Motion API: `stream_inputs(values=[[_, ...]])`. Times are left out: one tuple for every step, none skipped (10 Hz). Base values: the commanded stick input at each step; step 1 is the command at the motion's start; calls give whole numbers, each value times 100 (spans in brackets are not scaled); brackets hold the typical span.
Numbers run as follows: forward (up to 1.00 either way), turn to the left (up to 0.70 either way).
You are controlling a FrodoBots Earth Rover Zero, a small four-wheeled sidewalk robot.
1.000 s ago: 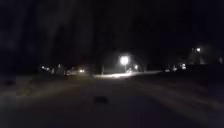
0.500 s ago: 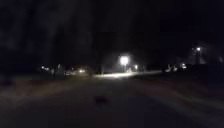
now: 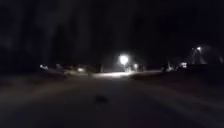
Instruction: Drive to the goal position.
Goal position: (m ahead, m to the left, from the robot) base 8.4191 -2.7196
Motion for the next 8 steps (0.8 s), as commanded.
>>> stream_inputs(values=[[100,0],[100,0],[100,0],[100,0],[100,0],[100,-3],[100,-9],[100,-30]])
